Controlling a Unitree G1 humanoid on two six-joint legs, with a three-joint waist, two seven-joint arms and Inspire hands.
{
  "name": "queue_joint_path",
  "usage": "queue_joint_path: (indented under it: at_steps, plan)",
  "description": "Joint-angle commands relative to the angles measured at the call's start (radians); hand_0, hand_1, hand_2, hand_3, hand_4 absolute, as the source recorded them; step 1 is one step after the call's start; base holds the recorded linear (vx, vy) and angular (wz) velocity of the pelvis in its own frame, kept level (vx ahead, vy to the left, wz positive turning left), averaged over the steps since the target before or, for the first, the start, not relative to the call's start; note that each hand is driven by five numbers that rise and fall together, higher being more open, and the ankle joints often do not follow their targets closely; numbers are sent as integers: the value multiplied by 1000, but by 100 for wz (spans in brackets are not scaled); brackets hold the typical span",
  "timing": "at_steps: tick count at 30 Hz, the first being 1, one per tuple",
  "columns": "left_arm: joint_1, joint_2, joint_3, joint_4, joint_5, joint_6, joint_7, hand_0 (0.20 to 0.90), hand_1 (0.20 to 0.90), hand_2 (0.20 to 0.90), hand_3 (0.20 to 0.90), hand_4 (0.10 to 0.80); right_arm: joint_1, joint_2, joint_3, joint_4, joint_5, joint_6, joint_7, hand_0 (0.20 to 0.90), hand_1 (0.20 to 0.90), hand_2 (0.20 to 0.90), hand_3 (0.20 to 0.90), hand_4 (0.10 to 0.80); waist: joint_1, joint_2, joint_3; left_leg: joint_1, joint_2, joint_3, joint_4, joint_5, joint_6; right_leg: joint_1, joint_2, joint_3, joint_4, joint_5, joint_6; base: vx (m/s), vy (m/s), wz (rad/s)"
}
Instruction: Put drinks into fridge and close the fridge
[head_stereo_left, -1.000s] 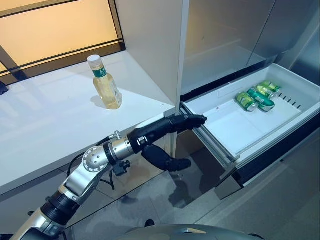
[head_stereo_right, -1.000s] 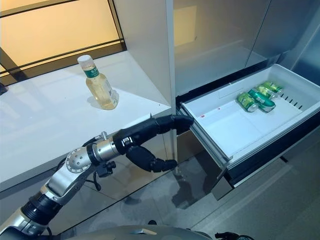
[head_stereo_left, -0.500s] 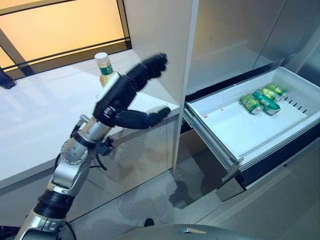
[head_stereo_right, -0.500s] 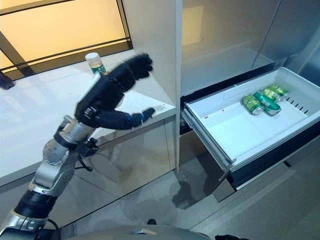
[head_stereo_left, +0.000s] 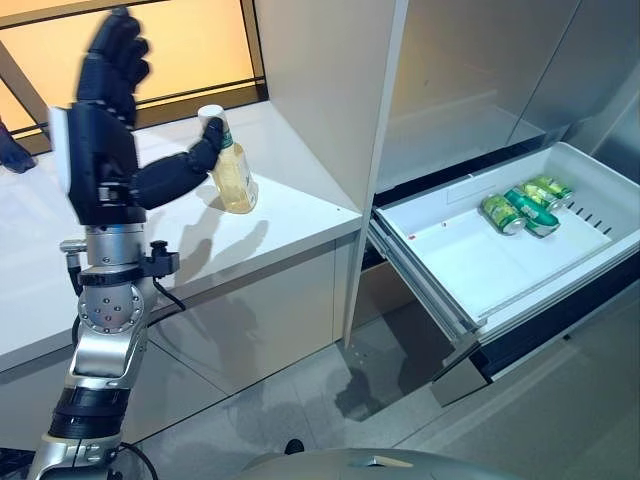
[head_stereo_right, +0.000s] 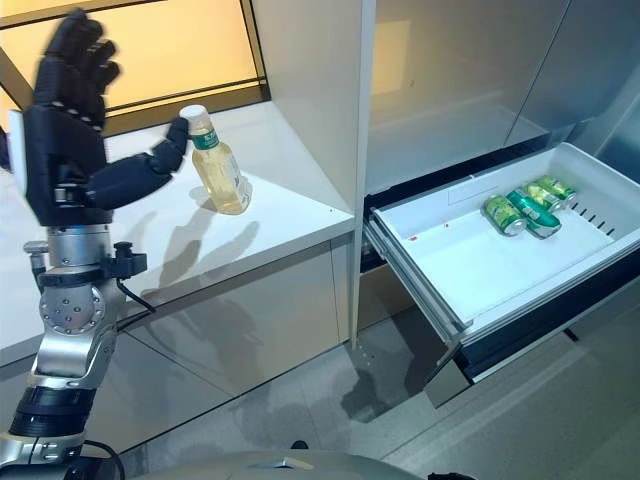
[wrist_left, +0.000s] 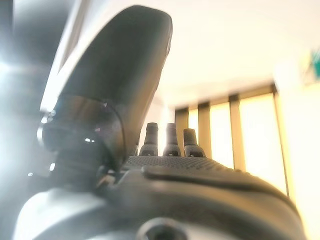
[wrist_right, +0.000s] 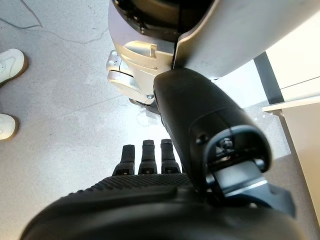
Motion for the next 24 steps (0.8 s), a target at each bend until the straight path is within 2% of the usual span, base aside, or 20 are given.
queue_joint_path:
  at_steps: [1, 4, 5, 9, 12, 13, 15, 24]
  plan:
    - [-33, 31, 98, 22, 47, -7, 75, 900, 900, 900, 900, 800, -21, 54, -3, -28, 24, -5, 26, 900, 900, 900, 900, 800, 1, -22, -32, 14, -49, 2, 3, -102, 32, -37, -29, 65, 18, 8, 71, 0, 0, 0]
    - [-22, 19, 86, 72, -4, 126, 34, 900, 900, 900, 900, 800, -24, 52, -7, -41, 16, 13, 28, 900, 900, 900, 900, 800, -1, -19, -33, 15, -49, 4, 4, -102, 32, -36, -28, 66, 18, 9, 72, 0, 0, 0]
    - [-22, 19, 84, 76, -9, 130, 30, 900, 900, 900, 900, 800, -24, 52, -7, -41, 16, 13, 28, 900, 900, 900, 900, 800, -1, -19, -33, 15, -49, 4, 4, -102, 32, -37, -28, 66, 18, 9, 72, 0, 0, 0]
    - [-29, 13, 56, 129, -69, 246, -42, 900, 900, 900, 900, 800, -32, 48, -10, -33, 12, 16, 30, 900, 900, 900, 900, 800, -5, -15, -31, 17, -49, 7, 5, -102, 33, -35, -29, 66, 18, 10, 75, 0, 0, 0]
    - [-35, 15, 40, 146, -116, 282, -94, 900, 900, 900, 900, 800, -36, 44, -14, -29, 8, 17, 34, 900, 900, 900, 900, 800, -7, -12, -32, 24, -48, 9, 5, -112, 33, -28, -28, 67, 16, 3, 77, 14, 0, 0]
    - [-46, 13, 25, 148, -164, 329, -133, 900, 900, 900, 900, 800, -41, 43, -14, -26, 7, 18, 34, 900, 900, 900, 900, 800, -8, -10, -31, 20, -48, 11, 5, -103, 33, -34, -29, 66, 19, 10, 78, 0, 0, 0]
    - [-54, 8, 10, 153, -183, 371, -164, 900, 900, 900, 900, 800, -45, 42, -12, -27, 6, 23, 33, 900, 900, 900, 900, 800, -10, -8, -30, 20, -49, 13, 6, -103, 33, -34, -29, 66, 19, 10, 78, 19, 2, 0]
    - [-97, 25, -30, 183, -250, 465, -186, 900, 900, 900, 900, 800, -54, 34, -7, -35, -1, 40, 36, 900, 900, 900, 900, 800, -20, 1, -29, 30, -48, 22, 6, -113, 35, -27, -28, 70, 16, 4, 82, 9, 1, 0]
